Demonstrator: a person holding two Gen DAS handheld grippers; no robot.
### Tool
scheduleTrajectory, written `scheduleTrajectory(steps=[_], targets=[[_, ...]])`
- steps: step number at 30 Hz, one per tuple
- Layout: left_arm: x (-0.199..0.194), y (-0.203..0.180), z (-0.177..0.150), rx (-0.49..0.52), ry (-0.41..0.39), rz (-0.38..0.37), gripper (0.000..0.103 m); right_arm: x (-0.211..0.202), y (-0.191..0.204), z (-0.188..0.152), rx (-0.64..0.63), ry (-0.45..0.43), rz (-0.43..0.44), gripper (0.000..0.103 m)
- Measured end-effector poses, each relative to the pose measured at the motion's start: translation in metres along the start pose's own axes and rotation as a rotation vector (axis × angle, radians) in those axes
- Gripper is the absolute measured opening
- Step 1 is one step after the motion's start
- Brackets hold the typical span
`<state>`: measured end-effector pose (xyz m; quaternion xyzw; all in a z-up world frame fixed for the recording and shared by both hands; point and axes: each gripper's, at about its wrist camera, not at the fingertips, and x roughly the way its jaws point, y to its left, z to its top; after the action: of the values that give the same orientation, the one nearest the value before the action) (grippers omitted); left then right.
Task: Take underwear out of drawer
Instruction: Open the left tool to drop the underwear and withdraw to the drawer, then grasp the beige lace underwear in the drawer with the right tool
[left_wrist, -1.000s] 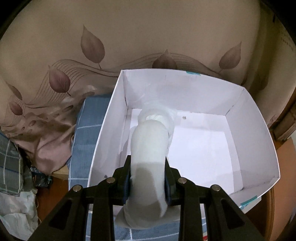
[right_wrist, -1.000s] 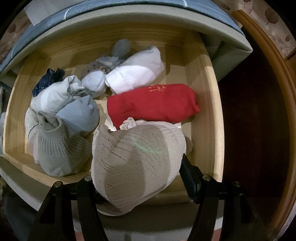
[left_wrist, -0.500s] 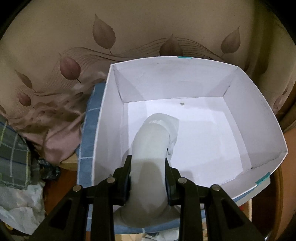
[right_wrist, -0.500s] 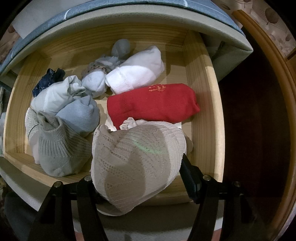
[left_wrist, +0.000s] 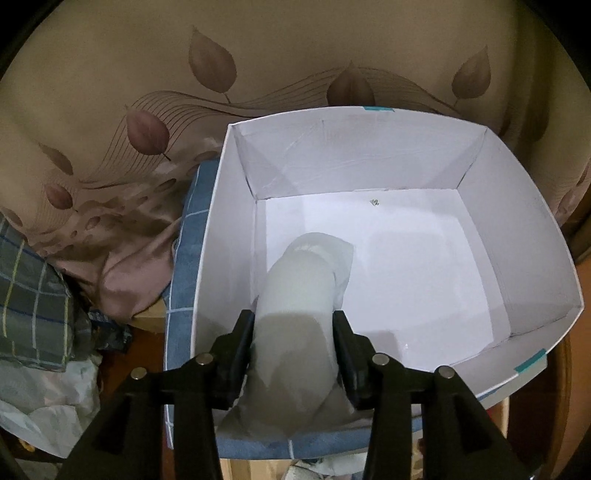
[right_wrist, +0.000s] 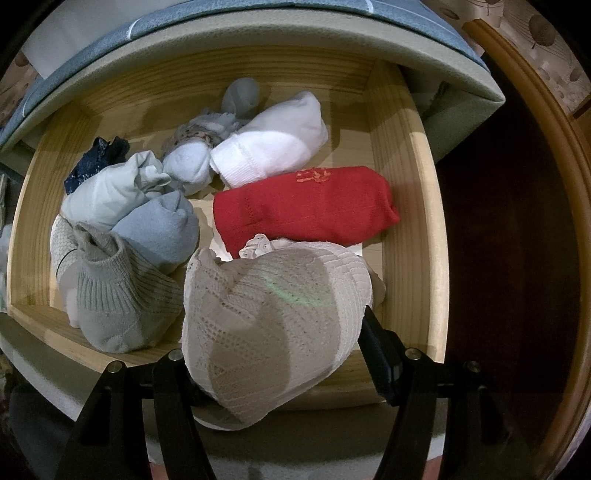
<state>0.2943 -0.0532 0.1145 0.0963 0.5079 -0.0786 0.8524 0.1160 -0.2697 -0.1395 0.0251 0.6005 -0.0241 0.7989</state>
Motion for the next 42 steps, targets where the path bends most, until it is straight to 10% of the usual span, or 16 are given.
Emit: scheduleTrajectory(steps=[18, 30, 42], targets=[[-0.06, 0.023, -0.019, -0.051, -0.064, -0.092, 0.046, 0.002, 0.0, 0.001, -0.007, 0.003, 0.001, 0.063], [-0.087, 0.04, -0.116, -0.061, -0.077, -0.035, 0.046, 0.003, -0.003, 0.002, 0.005, 0.0, 0.016, 0.063], [-0.024, 0.021, -0.215, -0.129, 0.059, -0.016, 0.046, 0.003, -0.013, 0.0, 0.021, -0.017, 0.038, 0.063]])
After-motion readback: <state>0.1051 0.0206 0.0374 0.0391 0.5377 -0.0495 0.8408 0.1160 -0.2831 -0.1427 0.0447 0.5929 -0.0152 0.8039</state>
